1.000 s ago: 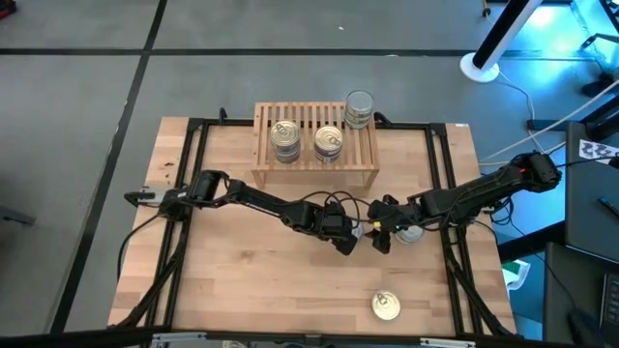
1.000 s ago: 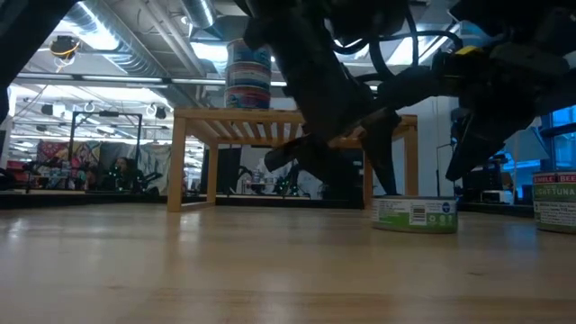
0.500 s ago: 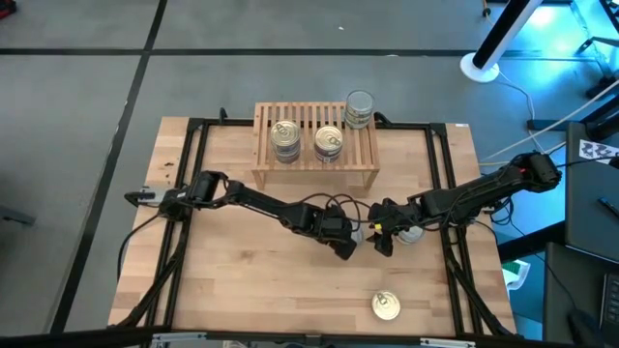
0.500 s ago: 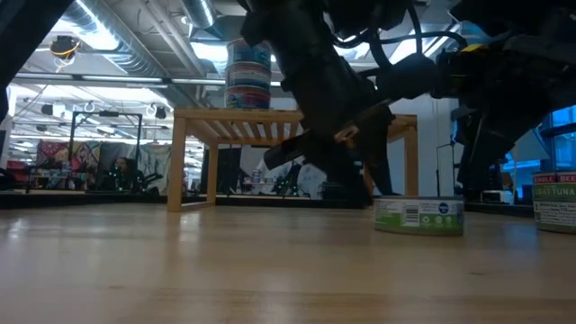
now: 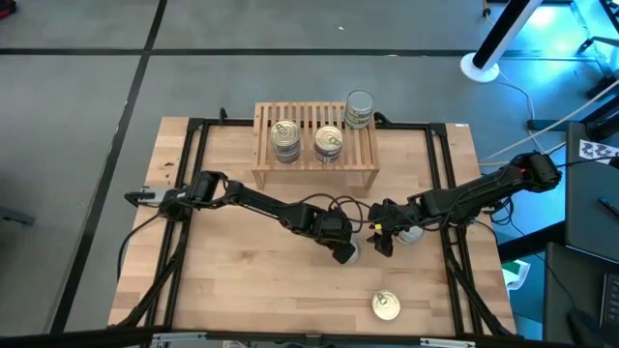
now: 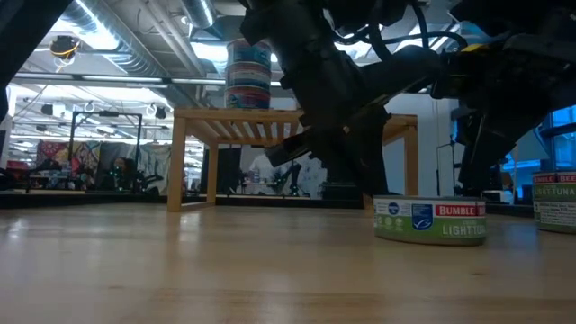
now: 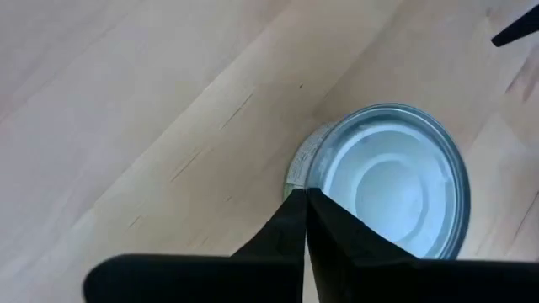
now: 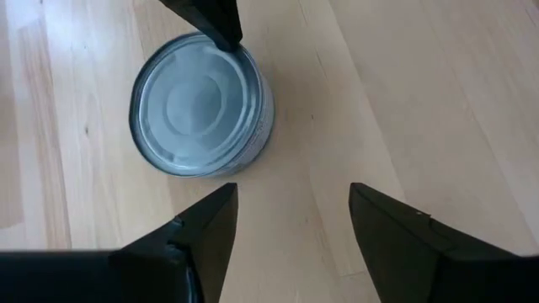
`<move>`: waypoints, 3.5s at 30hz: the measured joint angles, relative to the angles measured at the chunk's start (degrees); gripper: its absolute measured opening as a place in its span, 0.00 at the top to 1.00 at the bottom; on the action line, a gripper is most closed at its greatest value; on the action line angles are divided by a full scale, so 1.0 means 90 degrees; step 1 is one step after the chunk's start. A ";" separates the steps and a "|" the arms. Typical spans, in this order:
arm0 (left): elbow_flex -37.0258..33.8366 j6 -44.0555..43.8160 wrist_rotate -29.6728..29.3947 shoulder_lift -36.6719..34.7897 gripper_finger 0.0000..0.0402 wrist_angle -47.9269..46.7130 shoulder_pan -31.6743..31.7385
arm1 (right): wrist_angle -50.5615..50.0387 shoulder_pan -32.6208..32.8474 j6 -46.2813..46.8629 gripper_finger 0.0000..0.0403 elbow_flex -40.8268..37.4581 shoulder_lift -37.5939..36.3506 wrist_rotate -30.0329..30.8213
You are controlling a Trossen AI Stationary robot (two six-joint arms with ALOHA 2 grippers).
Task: Stack canned seafood by type on shelf
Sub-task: Put the green tuna can on the shelf
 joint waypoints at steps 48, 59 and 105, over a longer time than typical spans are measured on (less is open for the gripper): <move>-0.0024 0.0702 -0.0233 0.0017 1.00 0.0517 0.0265 | 0.1611 0.0000 0.0681 0.43 -0.1263 -0.0964 0.0182; -0.0029 0.1118 -0.0551 0.0027 1.00 0.0691 0.0204 | 0.1938 0.0000 0.0807 0.43 -0.1260 -0.0482 0.0227; -0.0017 0.0997 -0.0284 -0.0095 1.00 0.0658 0.0034 | 0.2587 0.0000 0.0764 0.43 -0.1260 0.0008 -0.0045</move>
